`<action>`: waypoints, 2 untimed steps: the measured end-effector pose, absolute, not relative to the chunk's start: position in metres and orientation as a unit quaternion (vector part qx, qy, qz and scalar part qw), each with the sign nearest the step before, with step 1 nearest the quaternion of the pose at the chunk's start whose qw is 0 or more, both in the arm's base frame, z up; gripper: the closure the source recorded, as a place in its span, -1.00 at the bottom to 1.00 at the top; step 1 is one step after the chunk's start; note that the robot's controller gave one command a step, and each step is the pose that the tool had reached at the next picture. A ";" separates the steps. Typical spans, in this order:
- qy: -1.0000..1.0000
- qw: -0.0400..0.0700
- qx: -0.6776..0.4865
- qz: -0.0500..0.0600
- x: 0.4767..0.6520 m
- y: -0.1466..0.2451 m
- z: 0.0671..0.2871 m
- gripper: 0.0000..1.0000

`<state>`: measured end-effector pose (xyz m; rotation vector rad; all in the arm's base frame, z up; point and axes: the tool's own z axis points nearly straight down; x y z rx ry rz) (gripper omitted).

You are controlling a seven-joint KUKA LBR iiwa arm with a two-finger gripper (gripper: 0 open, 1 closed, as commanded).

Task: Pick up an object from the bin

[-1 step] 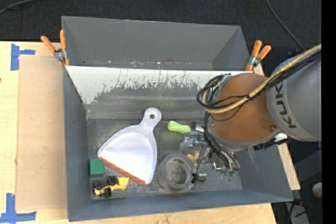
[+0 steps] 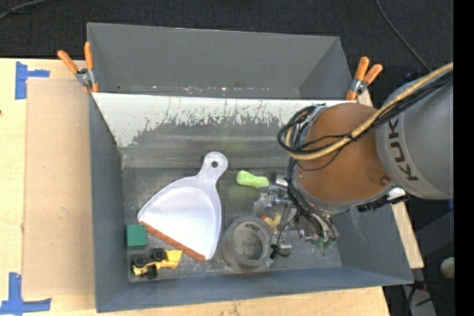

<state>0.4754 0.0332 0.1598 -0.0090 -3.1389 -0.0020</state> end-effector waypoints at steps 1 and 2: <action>-0.999 0.005 0.047 -0.001 0.474 0.039 0.099 1.00; -0.999 0.002 0.046 -0.001 0.475 0.039 0.099 -1.00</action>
Offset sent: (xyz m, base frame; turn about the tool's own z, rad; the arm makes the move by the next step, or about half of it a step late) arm 0.0000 0.0000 0.0000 0.0000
